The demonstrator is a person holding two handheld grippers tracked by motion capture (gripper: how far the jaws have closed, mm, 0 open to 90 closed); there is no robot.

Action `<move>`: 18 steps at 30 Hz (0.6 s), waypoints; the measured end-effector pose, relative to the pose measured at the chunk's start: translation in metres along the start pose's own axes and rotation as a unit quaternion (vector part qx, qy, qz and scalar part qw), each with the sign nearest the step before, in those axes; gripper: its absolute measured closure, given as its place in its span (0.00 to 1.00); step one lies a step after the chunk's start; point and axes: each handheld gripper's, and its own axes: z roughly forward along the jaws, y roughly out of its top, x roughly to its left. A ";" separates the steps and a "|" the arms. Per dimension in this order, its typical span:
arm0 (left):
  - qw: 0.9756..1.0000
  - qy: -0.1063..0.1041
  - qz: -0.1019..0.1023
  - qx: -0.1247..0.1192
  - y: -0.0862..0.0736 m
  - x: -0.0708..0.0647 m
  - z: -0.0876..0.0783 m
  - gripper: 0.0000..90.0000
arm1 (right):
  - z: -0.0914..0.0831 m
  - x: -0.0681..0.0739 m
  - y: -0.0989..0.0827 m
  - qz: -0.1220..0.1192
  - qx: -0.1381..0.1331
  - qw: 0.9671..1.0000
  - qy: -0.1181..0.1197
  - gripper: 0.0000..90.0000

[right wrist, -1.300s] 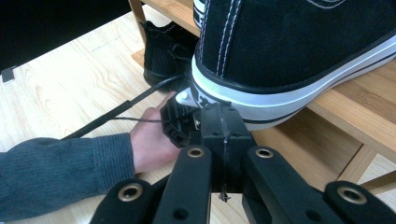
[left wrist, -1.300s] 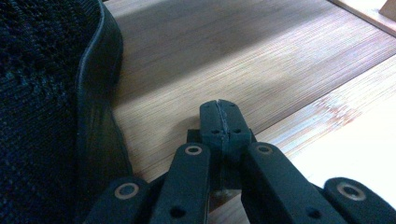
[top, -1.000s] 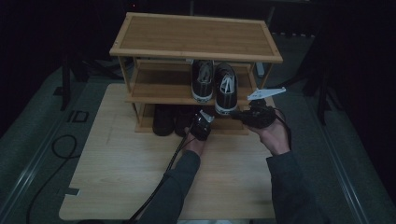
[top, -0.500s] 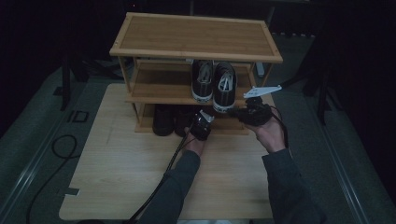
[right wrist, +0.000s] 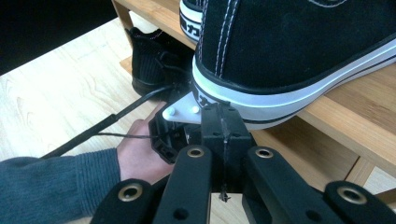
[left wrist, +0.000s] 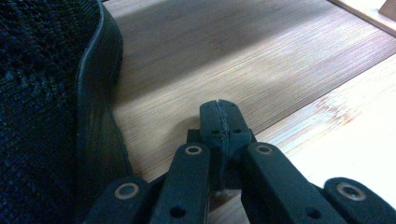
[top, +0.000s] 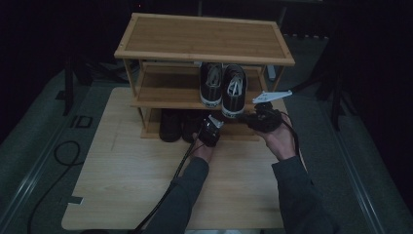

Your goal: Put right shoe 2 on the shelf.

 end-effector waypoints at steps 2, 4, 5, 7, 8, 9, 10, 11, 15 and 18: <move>1.000 -0.001 0.001 0.000 0.000 0.000 0.000 1.00 | 0.002 0.001 0.001 -0.001 -0.002 1.000 0.000 1.00; 1.000 -0.001 0.001 0.001 0.000 0.001 0.000 1.00 | 0.004 0.002 0.002 -0.005 -0.001 1.000 -0.007 1.00; 1.000 -0.001 0.001 0.000 0.000 0.000 0.000 1.00 | 0.004 0.002 0.002 -0.006 -0.001 1.000 -0.008 1.00; 1.000 -0.001 0.001 0.001 0.000 0.001 0.000 1.00 | 0.003 0.000 0.003 -0.003 -0.003 1.000 -0.011 1.00; 1.000 -0.001 0.000 0.000 0.000 0.000 0.000 1.00 | 0.002 -0.001 0.003 -0.002 -0.004 1.000 -0.010 1.00; 1.000 -0.001 0.000 0.000 0.000 0.000 0.000 1.00 | 0.002 -0.001 0.003 -0.002 -0.005 1.000 -0.011 1.00; 1.000 -0.001 0.000 0.000 0.000 0.000 0.000 1.00 | 0.001 -0.002 0.003 -0.002 -0.003 1.000 -0.013 1.00; 1.000 -0.001 0.000 0.000 0.000 0.000 0.000 1.00 | 0.001 -0.001 0.003 -0.005 -0.004 1.000 -0.016 1.00; 1.000 0.000 0.001 0.000 0.000 0.000 0.000 1.00 | 0.004 0.004 0.002 -0.021 0.005 0.999 -0.038 1.00; 1.000 0.000 0.000 0.000 0.000 0.000 0.000 1.00 | 0.004 0.002 0.002 -0.016 0.001 0.999 -0.042 1.00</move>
